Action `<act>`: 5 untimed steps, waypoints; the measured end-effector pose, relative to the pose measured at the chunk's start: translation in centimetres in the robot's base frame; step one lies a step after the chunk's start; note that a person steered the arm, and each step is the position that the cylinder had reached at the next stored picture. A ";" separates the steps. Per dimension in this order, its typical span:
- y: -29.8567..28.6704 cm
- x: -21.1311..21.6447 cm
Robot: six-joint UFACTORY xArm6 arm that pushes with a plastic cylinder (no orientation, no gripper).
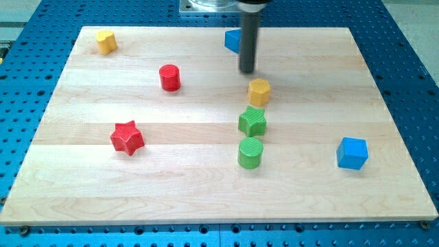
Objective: Move the blue cube to the right side of the hexagon
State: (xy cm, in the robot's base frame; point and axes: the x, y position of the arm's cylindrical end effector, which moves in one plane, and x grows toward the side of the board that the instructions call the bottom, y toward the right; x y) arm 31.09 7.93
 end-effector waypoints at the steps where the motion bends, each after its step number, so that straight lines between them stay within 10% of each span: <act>1: -0.1 -2.6; 3: -5.5 -4.7; 5: 2.4 -9.8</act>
State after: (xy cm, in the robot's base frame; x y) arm 21.26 10.31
